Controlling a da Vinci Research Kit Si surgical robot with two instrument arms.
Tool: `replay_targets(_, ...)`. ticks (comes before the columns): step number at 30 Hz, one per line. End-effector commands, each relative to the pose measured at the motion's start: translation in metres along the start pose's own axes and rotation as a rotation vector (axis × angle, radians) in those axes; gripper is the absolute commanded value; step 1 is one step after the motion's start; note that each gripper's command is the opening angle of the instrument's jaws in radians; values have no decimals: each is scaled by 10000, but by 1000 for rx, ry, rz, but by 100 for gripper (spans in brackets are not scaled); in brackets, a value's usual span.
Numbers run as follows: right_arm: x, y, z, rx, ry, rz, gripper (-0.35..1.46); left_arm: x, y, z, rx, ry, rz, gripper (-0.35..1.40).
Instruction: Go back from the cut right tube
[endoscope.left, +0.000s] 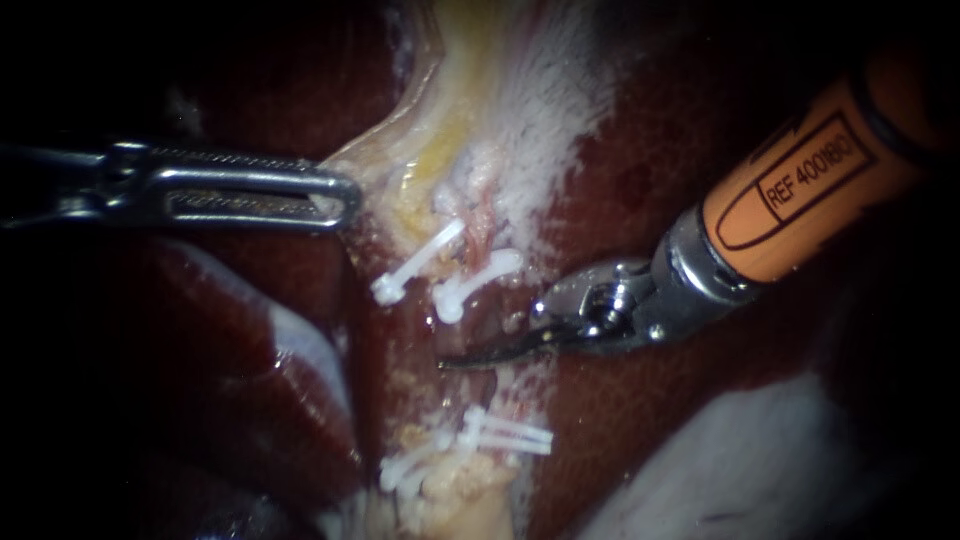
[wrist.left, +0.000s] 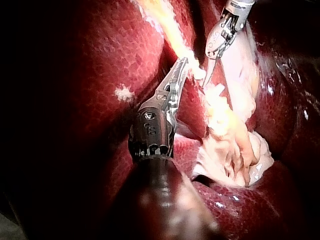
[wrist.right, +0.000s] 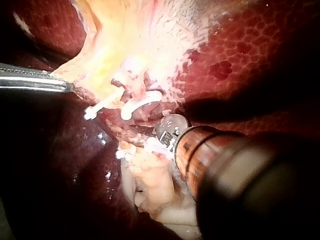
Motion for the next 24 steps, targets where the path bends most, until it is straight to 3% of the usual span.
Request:
replay_targets(1,0,0,0,-1,0,-4,-35,1,0,0,0,0,0,-28)
replay_targets(5,-1,3,1,-14,11,-45,-35,1,0,0,0,0,0,-28)
replay_targets(11,-2,8,0,-91,66,-128,-35,1,0,0,0,0,0,-30)
replay_targets(20,-2,8,-1,-101,73,-136,12,1,0,-2,0,0,1,-30)
replay_targets(24,-2,8,-1,-102,73,-135,24,1,0,-2,1,0,1,-30)
